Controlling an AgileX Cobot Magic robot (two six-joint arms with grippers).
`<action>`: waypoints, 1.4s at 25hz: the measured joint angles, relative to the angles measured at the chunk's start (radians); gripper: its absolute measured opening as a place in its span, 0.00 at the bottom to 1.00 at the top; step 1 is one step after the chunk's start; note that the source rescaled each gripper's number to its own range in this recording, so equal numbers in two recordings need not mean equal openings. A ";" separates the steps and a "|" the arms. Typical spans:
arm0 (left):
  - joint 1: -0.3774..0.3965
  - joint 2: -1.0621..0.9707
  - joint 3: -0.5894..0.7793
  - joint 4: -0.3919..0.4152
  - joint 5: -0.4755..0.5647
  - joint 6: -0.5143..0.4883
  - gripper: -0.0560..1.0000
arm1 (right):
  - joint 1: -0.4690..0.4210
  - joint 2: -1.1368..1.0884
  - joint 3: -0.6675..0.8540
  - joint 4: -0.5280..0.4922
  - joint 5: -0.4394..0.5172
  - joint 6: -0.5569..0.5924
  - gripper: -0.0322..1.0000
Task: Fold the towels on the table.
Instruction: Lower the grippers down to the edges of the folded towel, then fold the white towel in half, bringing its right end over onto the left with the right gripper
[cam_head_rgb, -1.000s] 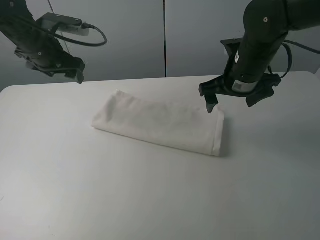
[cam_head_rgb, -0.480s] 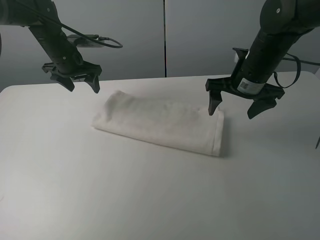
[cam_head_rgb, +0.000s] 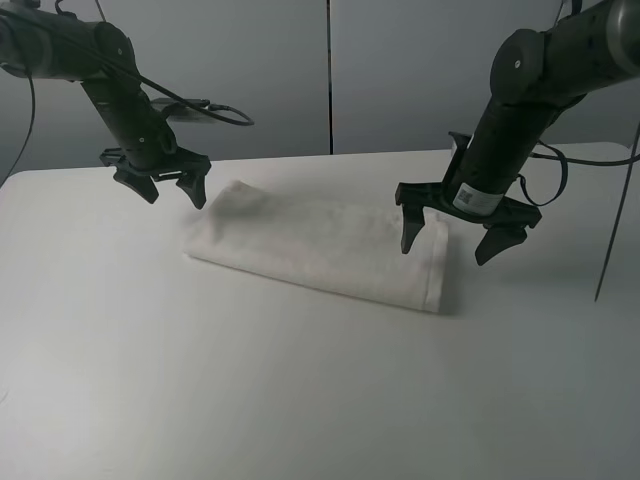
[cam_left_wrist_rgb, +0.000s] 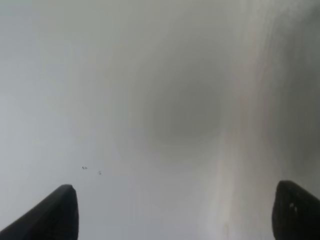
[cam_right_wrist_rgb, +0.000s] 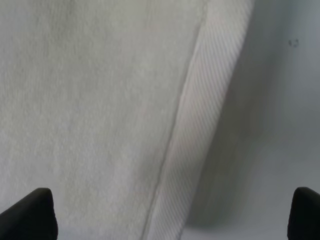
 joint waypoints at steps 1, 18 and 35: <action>-0.002 0.009 -0.006 0.000 0.000 0.005 1.00 | 0.000 0.002 -0.005 0.000 -0.002 0.000 1.00; -0.028 0.111 -0.071 0.013 -0.011 0.020 1.00 | 0.000 0.043 -0.036 0.026 -0.046 0.010 1.00; -0.028 0.110 -0.073 0.037 -0.002 0.002 1.00 | 0.000 0.126 -0.038 -0.052 -0.090 0.196 1.00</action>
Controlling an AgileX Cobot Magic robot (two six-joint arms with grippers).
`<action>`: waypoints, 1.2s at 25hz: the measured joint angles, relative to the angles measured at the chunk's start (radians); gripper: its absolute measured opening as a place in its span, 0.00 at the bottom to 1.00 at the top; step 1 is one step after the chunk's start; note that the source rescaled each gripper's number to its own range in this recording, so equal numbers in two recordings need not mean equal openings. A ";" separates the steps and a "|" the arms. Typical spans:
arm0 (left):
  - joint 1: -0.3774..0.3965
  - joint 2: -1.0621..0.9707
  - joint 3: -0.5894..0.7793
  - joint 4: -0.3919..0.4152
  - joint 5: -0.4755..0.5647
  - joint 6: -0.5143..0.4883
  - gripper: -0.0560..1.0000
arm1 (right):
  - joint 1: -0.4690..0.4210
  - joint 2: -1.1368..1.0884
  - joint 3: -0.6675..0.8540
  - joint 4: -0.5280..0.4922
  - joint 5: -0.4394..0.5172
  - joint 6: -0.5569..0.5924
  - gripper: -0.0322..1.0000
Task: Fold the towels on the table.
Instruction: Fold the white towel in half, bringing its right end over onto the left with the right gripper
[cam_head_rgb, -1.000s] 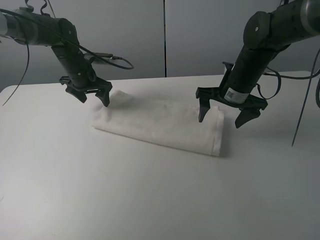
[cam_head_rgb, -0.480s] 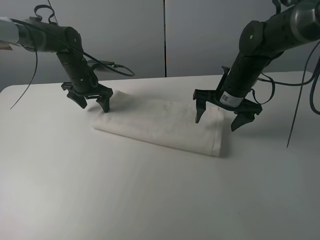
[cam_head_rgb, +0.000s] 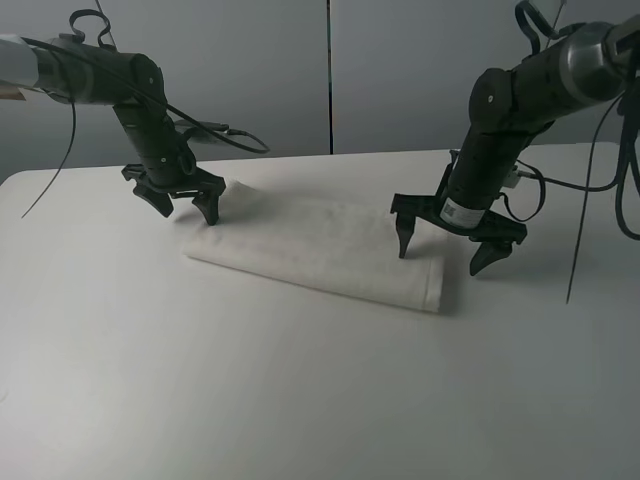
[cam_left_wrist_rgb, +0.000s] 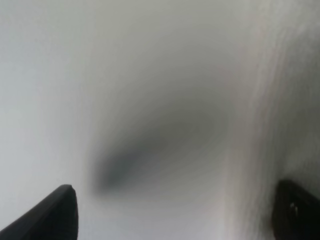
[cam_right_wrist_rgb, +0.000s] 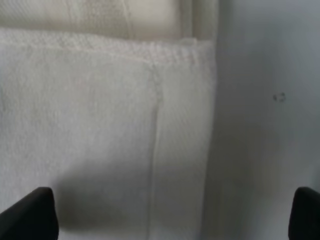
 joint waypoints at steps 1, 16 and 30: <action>0.000 0.000 0.000 0.002 0.000 0.000 1.00 | 0.000 0.004 0.000 0.000 -0.001 0.003 1.00; 0.000 0.000 0.000 0.016 0.000 0.000 1.00 | 0.000 0.031 -0.010 0.037 -0.012 0.020 1.00; 0.000 0.000 0.000 0.016 0.000 0.000 1.00 | 0.068 0.035 -0.009 -0.079 -0.046 0.105 1.00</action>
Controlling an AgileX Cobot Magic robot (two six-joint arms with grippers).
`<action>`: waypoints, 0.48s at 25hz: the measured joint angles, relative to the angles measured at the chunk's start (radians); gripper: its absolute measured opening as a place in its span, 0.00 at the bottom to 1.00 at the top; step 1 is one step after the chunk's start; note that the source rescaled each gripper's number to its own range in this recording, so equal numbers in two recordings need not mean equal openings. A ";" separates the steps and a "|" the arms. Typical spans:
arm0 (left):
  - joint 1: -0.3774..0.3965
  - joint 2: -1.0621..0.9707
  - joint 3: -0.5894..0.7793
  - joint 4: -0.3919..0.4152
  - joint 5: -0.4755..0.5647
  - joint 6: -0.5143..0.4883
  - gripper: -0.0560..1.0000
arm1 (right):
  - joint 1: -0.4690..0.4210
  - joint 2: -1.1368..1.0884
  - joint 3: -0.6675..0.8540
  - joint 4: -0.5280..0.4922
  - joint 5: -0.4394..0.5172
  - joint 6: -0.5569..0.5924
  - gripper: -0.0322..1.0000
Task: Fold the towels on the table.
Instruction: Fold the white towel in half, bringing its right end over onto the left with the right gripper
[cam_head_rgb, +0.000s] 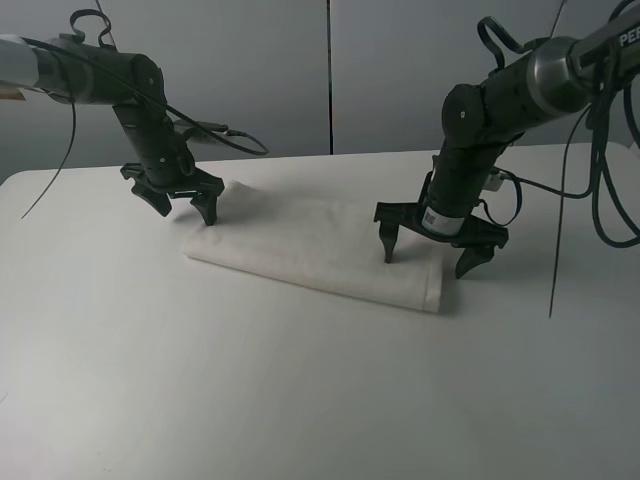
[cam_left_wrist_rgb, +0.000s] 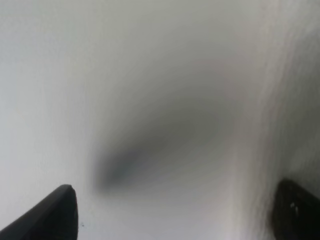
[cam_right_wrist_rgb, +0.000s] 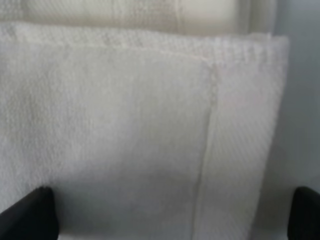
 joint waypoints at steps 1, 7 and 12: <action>0.000 0.000 0.000 0.000 0.000 0.000 1.00 | 0.000 0.000 0.000 0.000 0.000 0.000 1.00; 0.000 0.000 0.000 0.000 0.000 0.000 1.00 | 0.000 0.002 0.000 0.000 -0.007 0.004 0.72; 0.000 0.000 0.000 0.000 0.000 0.000 1.00 | 0.001 0.006 0.000 0.034 -0.041 -0.001 0.26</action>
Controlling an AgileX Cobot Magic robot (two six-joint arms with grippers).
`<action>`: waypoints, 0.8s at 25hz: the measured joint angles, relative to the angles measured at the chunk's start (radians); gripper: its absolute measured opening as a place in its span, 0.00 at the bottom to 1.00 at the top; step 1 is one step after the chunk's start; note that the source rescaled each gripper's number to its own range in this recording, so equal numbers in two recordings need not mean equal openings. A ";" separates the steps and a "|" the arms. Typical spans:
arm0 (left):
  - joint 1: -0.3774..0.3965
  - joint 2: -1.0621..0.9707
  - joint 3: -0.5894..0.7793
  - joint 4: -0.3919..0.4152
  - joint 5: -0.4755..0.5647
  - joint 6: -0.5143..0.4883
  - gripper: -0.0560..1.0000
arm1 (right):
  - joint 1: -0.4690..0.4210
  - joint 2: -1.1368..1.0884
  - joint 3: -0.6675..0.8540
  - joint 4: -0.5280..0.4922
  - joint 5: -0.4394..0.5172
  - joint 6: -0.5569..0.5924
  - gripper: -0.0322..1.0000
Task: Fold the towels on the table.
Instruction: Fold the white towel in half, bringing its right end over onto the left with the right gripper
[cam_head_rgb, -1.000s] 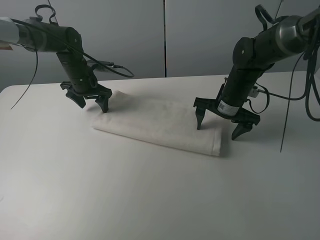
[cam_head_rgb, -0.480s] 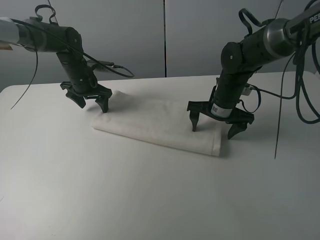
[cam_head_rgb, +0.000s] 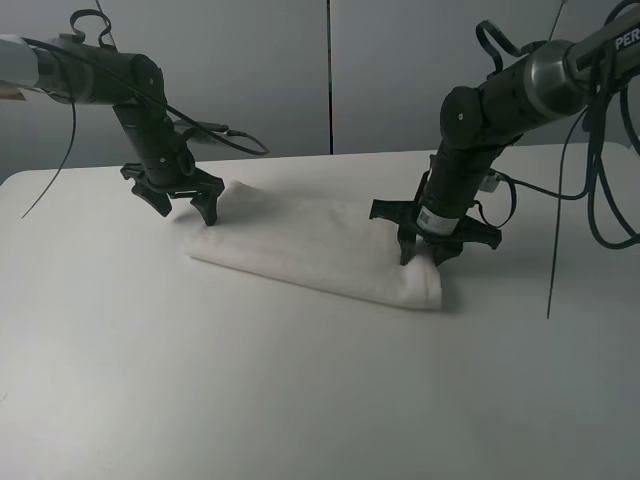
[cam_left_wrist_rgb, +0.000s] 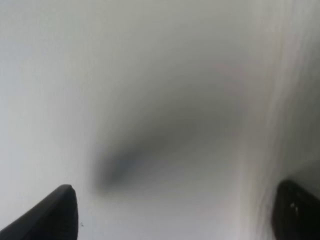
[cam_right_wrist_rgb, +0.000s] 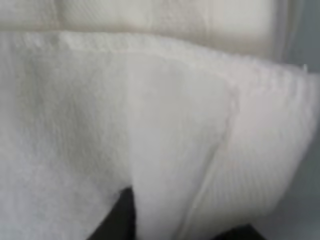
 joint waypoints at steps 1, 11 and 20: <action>0.000 0.000 0.000 0.000 0.000 0.000 1.00 | 0.000 0.000 0.000 0.004 -0.005 -0.007 0.15; -0.001 0.000 0.000 0.005 0.000 0.002 1.00 | 0.000 0.000 0.000 0.043 -0.015 -0.087 0.04; -0.001 0.000 0.000 0.009 0.000 0.004 1.00 | 0.000 0.000 0.000 0.142 0.002 -0.215 0.04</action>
